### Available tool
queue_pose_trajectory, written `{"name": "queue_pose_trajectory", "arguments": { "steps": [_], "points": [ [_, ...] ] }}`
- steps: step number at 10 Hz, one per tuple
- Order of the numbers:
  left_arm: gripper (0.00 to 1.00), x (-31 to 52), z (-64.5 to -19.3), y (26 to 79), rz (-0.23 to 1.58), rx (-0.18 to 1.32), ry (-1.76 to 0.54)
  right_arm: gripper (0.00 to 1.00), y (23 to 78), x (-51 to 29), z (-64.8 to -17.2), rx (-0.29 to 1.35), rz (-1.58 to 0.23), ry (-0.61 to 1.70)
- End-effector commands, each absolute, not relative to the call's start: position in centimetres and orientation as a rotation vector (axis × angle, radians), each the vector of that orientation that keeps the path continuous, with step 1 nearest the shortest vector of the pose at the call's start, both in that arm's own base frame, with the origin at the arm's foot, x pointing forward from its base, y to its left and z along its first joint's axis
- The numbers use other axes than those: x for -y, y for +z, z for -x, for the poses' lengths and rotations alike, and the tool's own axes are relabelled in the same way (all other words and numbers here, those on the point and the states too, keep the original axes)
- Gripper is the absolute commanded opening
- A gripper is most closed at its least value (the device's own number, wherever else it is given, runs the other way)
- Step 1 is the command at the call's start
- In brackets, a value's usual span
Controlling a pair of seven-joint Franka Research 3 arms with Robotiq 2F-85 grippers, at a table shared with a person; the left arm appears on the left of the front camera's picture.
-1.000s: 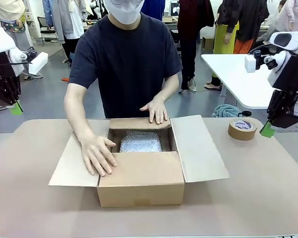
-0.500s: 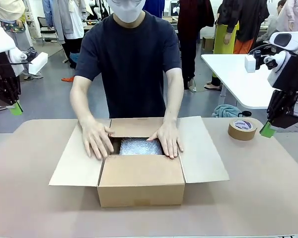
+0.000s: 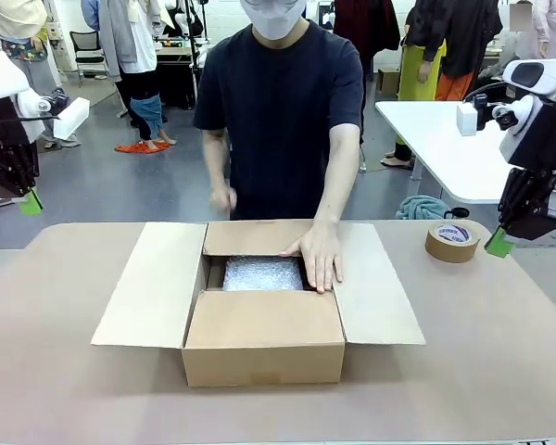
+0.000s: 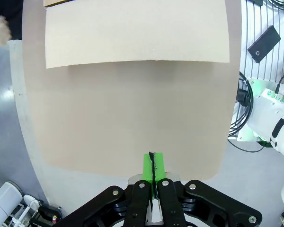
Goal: Wrap the clocks to prevent damage.
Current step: Push the right (or left) flap of the Package Box to close it.
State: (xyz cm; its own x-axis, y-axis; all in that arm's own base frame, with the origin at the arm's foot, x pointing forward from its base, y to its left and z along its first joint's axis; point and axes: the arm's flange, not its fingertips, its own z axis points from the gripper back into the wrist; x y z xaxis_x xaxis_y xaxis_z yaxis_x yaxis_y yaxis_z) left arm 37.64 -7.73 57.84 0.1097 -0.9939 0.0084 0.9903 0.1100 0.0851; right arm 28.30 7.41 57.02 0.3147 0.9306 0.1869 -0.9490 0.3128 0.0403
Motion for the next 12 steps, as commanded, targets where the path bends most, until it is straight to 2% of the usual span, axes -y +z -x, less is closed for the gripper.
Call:
{"name": "queue_pose_trajectory", "arguments": {
  "steps": [1, 3, 5, 6, 7, 10, 11, 12],
  "points": [
    [0.0, 7.8, -37.6, 57.9, -0.049, 0.068, -1.448, 0.01, 56.8, -7.4, -28.1, 0.141, -0.173, 1.254],
    [0.0, 7.7, -37.6, 57.8, -0.063, 0.069, -1.46, 0.01, 56.8, -7.4, -28.1, 0.141, -0.173, 1.254],
    [0.0, 5.2, -37.9, 54.2, 0.031, 0.438, -1.523, 0.01, 56.8, -7.4, -28.1, 0.141, -0.173, 1.254],
    [0.0, 4.4, -38.4, 51.2, 0.096, 0.536, -1.491, 0.01, 56.8, -7.4, -28.1, 0.141, -0.173, 1.254],
    [0.0, 3.7, -38.3, 48.5, 0.157, 0.565, -1.461, 0.01, 56.8, -7.4, -28.1, 0.141, -0.173, 1.254],
    [0.0, 1.7, -38.2, 43.8, 0.267, 0.498, -1.379, 0.01, 56.8, -7.4, -28.1, 0.141, -0.173, 1.254],
    [0.0, 1.6, -37.6, 42.6, 0.259, 0.437, -1.363, 0.01, 56.8, -7.4, -28.1, 0.141, -0.173, 1.254],
    [0.0, 2.7, -37.2, 43.6, 0.198, 0.297, -1.37, 0.01, 56.8, -7.4, -28.1, 0.141, -0.173, 1.254]
  ]
}}
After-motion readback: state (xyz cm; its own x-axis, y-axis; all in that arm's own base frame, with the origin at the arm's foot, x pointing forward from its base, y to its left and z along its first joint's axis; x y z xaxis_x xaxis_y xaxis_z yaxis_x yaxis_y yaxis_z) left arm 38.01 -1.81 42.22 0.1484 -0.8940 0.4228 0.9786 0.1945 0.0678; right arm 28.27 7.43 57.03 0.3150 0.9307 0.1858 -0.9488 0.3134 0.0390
